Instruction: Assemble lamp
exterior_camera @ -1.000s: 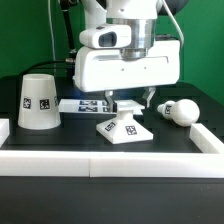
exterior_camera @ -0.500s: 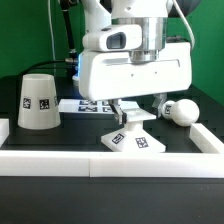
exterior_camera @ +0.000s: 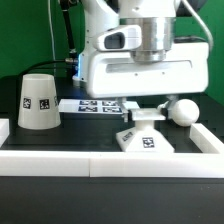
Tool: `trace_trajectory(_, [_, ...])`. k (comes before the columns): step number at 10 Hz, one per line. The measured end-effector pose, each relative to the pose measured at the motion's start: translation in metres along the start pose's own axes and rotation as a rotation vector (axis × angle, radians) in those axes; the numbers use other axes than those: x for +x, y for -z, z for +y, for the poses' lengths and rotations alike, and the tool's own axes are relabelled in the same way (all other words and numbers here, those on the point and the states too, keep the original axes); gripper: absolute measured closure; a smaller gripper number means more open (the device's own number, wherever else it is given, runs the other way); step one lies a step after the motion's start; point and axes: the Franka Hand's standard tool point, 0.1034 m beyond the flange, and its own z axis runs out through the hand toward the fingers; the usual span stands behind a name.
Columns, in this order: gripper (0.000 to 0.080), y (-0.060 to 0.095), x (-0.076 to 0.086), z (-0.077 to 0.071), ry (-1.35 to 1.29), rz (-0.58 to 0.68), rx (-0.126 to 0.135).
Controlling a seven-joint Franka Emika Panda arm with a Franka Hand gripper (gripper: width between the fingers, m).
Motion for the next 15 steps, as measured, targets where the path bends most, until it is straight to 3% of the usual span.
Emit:
trace_trajectory(3, [0.0264, -0.002, 0.022, -0.037, -0.059, 0.018, 0.009])
trace_trajectory(4, [0.0264, -0.003, 0.026, -0.042, -0.048, 0.023, 0.008])
trace_trajectory(10, [0.0264, -0.005, 0.052, -0.042, -0.017, 0.091, 0.0])
trace_trajectory(13, [0.0262, -0.005, 0.053, -0.042, -0.021, 0.093, 0.002])
trace_trajectory(14, [0.0141, -0.005, 0.053, -0.042, -0.021, 0.092, 0.002])
trace_trajectory(15, [0.0108, -0.005, 0.053, -0.042, -0.021, 0.092, 0.002])
